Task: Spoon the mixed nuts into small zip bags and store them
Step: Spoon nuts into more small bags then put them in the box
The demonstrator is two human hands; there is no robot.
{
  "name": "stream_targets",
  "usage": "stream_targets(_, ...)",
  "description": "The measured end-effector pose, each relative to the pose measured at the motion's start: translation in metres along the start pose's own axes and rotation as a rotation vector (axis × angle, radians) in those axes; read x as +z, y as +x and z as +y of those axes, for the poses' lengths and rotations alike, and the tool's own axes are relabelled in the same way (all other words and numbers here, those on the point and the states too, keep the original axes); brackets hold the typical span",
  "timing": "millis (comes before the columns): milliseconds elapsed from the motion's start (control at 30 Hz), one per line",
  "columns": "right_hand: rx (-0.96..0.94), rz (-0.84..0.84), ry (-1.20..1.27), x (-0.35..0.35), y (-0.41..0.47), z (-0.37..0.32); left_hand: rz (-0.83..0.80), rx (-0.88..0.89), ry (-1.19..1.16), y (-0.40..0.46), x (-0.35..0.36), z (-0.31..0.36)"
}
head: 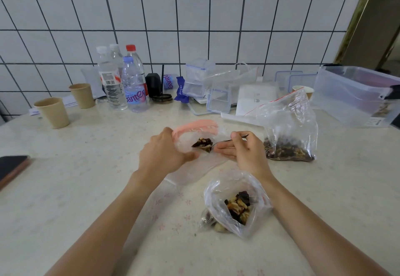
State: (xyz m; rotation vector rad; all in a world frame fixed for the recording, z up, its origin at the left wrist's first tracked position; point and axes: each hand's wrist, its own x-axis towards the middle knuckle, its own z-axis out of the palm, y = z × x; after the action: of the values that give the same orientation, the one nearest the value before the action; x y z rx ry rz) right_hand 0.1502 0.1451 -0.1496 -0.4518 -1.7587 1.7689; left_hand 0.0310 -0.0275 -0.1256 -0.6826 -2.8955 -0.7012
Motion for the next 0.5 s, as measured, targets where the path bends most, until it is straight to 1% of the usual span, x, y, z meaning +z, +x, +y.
stream_targets(133, 0.000, -0.002, -0.073, 0.000, 0.002, 0.003, -0.047, -0.015, -0.061, 0.006, 0.004, -0.003)
stream_targets(233, 0.012, -0.015, -0.115, 0.000, 0.003, 0.003, -0.108, -0.039, -0.308, 0.011, 0.006, -0.001)
stream_targets(300, 0.020, -0.003, -0.108, 0.000, 0.004, 0.003, -0.106, -0.063, -0.451, 0.013, 0.006, 0.000)
stream_targets(367, 0.027, 0.017, -0.084, 0.000, 0.004, 0.005, -0.073, -0.052, -0.486, 0.015, 0.006, 0.002)
stream_targets(500, 0.040, 0.052, -0.076, -0.001, 0.005, 0.005, -0.003, -0.022, -0.473, 0.015, 0.006, 0.003)
